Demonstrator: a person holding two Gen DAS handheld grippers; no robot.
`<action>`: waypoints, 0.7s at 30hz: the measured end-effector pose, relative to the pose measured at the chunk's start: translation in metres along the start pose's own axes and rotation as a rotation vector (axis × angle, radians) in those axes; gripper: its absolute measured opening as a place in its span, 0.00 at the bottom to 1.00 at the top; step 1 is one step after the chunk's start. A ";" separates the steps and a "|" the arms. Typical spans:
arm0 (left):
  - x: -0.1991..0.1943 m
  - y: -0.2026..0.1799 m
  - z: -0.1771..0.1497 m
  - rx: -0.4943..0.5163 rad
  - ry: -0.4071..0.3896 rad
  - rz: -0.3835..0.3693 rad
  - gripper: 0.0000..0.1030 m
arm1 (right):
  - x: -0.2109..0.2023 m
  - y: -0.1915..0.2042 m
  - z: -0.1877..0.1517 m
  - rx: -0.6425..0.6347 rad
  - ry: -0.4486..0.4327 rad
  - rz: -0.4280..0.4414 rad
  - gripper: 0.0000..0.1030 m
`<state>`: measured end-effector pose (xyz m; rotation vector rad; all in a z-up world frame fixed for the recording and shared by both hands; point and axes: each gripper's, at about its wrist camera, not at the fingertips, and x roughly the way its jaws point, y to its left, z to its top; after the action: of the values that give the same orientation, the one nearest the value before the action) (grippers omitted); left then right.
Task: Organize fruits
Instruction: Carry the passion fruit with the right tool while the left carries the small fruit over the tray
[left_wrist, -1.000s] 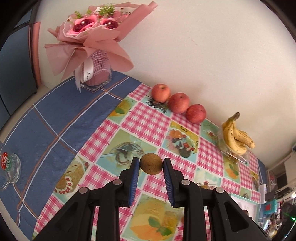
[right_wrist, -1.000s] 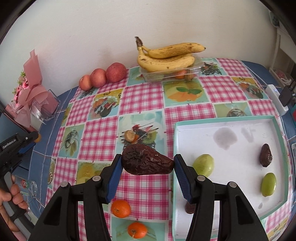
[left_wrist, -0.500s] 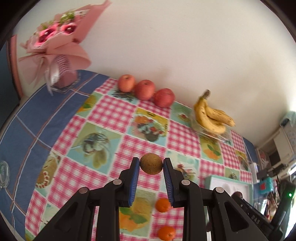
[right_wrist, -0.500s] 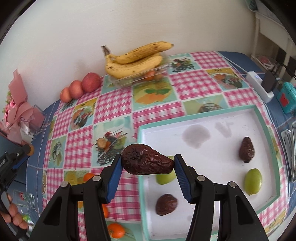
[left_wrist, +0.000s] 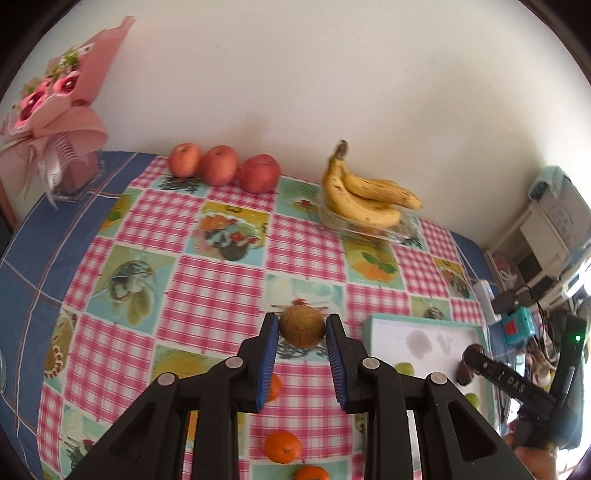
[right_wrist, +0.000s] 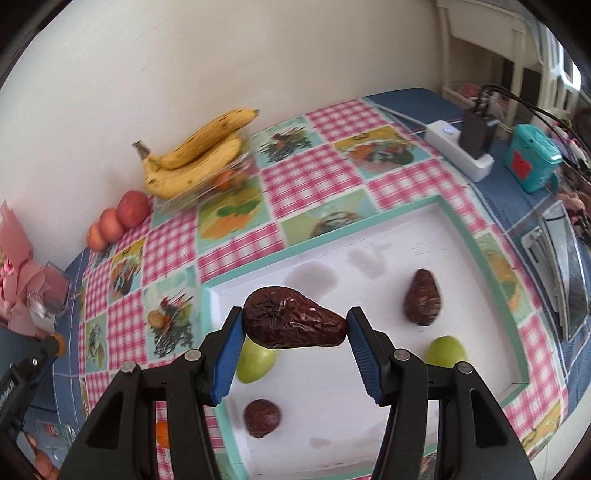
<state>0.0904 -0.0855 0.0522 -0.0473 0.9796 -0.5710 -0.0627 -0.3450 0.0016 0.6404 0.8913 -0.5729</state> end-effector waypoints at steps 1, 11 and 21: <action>0.001 -0.006 -0.001 0.012 0.003 -0.007 0.27 | -0.002 -0.006 0.001 0.011 -0.004 -0.006 0.56; 0.006 -0.063 -0.018 0.134 0.039 -0.063 0.27 | -0.018 -0.042 0.008 0.066 -0.043 -0.048 0.56; 0.027 -0.121 -0.050 0.271 0.126 -0.115 0.27 | -0.026 -0.069 0.010 0.097 -0.053 -0.081 0.56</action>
<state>0.0097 -0.1910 0.0383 0.1764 1.0179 -0.8162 -0.1178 -0.3939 0.0097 0.6762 0.8466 -0.7058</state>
